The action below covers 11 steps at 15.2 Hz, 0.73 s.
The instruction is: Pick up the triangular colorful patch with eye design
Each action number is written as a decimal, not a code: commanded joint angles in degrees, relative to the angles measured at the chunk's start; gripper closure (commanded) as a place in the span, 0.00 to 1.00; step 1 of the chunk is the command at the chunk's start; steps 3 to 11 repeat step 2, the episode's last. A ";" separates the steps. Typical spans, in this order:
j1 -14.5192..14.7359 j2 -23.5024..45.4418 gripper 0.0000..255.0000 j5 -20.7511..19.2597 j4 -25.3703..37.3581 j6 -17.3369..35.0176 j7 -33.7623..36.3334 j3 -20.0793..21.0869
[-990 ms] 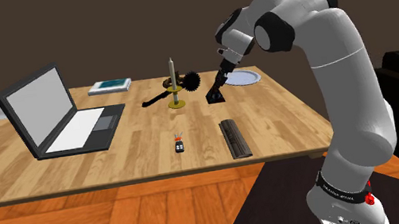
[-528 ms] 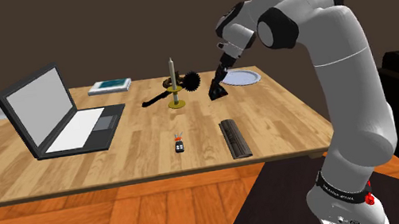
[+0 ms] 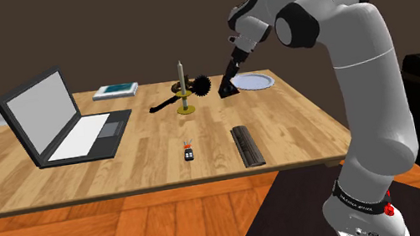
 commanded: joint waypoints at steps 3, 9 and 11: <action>0.01 -0.31 1.00 -0.37 0.53 -0.57 0.53 -0.18; 0.01 -0.31 1.00 -0.37 0.53 -0.57 0.53 -0.18; 0.01 -0.31 1.00 -0.37 0.53 -0.57 0.53 -0.18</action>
